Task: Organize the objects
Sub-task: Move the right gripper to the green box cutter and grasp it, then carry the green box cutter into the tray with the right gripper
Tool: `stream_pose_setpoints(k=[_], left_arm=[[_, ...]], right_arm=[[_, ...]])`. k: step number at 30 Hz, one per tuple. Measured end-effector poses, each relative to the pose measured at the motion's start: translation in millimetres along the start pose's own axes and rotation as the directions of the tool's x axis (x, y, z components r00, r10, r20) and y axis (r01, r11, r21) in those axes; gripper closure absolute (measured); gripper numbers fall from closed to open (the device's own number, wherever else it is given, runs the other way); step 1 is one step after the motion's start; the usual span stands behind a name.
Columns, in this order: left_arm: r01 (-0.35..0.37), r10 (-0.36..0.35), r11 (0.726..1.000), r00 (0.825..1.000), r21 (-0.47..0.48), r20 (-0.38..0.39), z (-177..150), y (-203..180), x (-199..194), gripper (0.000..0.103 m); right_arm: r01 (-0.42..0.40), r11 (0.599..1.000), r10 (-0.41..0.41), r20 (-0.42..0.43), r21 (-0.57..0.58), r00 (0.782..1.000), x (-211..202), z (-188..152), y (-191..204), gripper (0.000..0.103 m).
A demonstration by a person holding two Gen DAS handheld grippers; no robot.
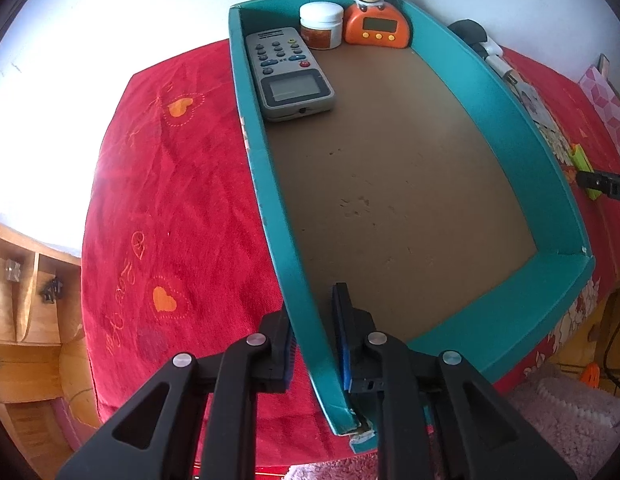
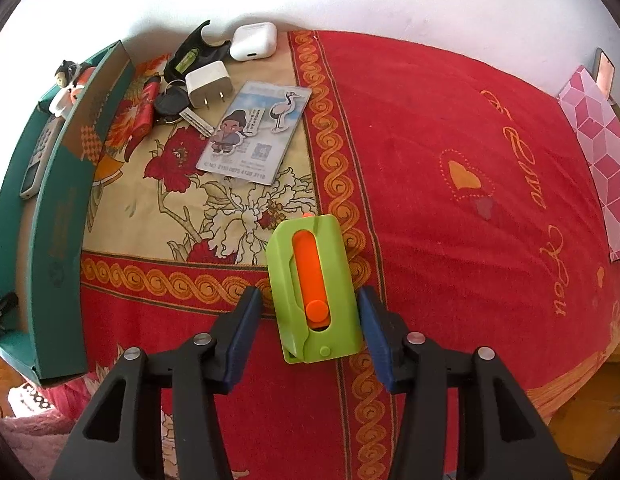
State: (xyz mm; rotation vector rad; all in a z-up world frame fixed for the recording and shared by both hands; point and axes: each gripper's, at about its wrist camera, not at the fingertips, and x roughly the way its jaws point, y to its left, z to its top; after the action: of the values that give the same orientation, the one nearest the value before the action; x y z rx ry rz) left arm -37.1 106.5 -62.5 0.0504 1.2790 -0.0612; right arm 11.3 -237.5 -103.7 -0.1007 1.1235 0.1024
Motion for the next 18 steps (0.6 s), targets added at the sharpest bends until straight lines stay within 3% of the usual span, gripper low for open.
stream_pose_setpoints(k=[5,18], left_arm=[[0.015,-0.015,1.0,1.0,-0.018,0.006,0,3,0,0.088],[0.024,-0.024,0.999,1.0,-0.042,-0.001,-1,12,-2,0.088]], right_arm=[[-0.003,1.0,0.003,-0.005,-0.026,1.0,-5,-4,4,0.059],[-0.081,0.991,0.072,-0.092,-0.102,0.993,-2,19,-5,0.058]])
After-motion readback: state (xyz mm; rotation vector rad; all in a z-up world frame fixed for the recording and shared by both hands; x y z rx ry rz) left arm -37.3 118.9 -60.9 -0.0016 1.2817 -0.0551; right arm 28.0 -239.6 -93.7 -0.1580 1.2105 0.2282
